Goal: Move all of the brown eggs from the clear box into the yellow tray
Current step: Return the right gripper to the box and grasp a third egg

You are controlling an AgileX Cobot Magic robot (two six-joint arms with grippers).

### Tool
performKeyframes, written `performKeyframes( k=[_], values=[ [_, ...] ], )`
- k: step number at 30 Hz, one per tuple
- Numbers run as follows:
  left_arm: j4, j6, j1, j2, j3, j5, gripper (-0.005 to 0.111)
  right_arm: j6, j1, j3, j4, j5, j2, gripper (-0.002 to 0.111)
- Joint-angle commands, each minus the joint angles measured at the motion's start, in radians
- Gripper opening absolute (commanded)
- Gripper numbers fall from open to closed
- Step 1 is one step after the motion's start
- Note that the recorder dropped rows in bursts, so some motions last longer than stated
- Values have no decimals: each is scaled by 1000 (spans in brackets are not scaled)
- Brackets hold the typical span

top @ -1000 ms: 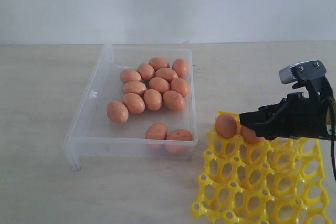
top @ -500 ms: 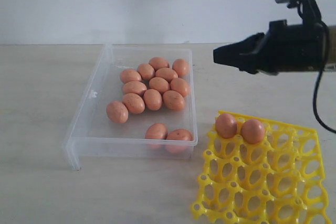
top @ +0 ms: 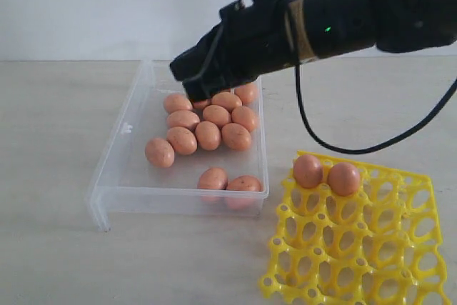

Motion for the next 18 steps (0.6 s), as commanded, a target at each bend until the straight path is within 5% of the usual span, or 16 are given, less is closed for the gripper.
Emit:
performKeyframes(
  k=[1,6,11,14,18],
  values=[
    [2,0,-1,-4,4,-4,4,-202,68,-6,-6,41,32,0],
    [2,0,-1,-4,4,-4,4,-599,208,18,-6,545,18,0],
    [2,0,-1,-4,4,-4,4,-685,320,18,55,1224,20,0],
    [2,0,-1,-4,4,-4,4,-892,288,16,385,1373,18,0],
    [2,0,-1,-4,4,-4,4,-1420,187,-17,1129,1469,18,0]
  ],
)
